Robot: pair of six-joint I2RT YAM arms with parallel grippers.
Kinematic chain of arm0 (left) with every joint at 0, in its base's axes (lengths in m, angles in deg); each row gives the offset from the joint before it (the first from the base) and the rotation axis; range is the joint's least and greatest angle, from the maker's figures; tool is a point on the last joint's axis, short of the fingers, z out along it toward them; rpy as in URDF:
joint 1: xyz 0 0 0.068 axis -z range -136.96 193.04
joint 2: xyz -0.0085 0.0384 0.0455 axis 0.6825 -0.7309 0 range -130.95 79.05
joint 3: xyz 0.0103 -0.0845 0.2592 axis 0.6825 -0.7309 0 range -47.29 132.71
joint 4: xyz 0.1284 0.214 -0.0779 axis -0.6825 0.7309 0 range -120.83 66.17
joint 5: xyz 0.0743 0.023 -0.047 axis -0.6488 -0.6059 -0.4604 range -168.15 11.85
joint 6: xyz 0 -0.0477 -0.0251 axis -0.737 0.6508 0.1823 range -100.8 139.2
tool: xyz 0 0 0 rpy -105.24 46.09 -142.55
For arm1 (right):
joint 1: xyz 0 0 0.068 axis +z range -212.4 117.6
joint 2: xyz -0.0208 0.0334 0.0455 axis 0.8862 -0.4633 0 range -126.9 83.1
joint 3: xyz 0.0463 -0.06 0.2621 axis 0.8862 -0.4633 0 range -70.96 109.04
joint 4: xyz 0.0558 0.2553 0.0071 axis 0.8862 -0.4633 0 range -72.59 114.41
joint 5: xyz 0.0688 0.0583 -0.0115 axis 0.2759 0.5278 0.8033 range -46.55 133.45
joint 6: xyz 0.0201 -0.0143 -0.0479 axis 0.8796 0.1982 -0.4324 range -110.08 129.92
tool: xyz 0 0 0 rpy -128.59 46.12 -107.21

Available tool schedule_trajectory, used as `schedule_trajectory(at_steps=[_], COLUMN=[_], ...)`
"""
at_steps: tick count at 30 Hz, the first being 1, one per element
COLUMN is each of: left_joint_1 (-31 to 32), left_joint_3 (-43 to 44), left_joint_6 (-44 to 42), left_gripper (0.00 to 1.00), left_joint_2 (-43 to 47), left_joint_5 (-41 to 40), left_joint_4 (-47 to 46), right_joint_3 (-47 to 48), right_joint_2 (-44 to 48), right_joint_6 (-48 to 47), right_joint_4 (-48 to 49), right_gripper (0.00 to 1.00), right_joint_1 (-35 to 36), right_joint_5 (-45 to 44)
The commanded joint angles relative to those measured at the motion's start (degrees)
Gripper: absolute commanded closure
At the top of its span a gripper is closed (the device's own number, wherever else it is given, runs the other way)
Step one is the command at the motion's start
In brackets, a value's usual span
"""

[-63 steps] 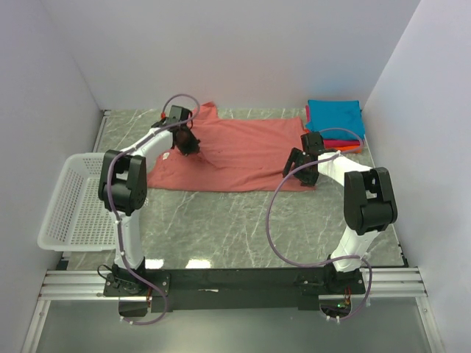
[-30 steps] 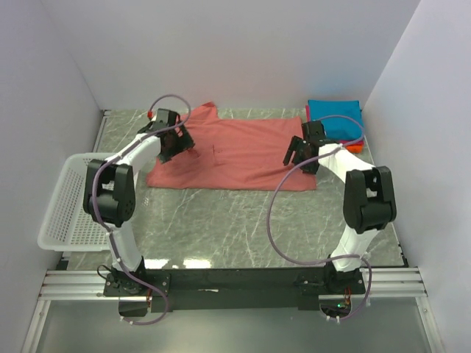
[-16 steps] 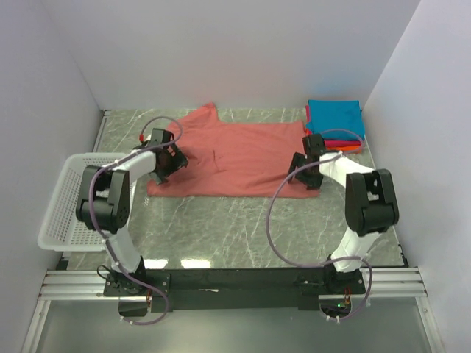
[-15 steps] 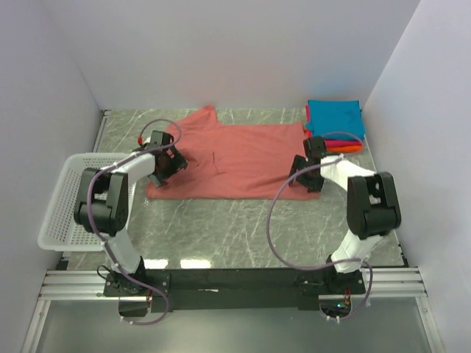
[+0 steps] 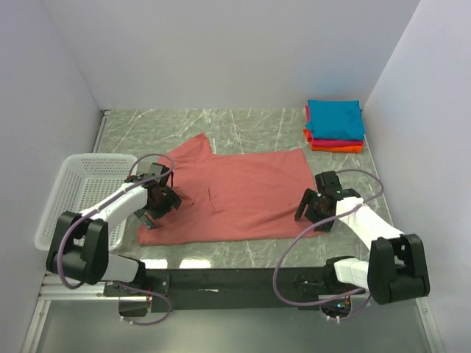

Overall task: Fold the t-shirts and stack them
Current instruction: Fold the tshirt

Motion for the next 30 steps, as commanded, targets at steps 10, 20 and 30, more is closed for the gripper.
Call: schedule_trajectory(at_steps=[10,20,30], left_joint_1=[4.9,5.8,5.9], left_joint_3=[14.6,21.4,31.5], left_joint_6=[-4.2,-8.3,-11.1], left_gripper=[0.01,0.01,0.01], left_joint_2=[-0.1,-14.5,-26.8], left_joint_5=[-2.1,2.0,-2.2], left_joint_4=[-3.2,-11.1,-13.4], right_joint_3=[10.7,13.1,18.9], right_joint_2=[5.0,-8.6,-19.9], right_joint_6=[-2.7,-0.9,-1.2], right_joint_4=[2.0,12.7,12.7], right_gripper=[0.19,0.19,0.19], right_joint_1=[0.4,0.4,0.4], right_joint_5=[4.5,6.8,0.3])
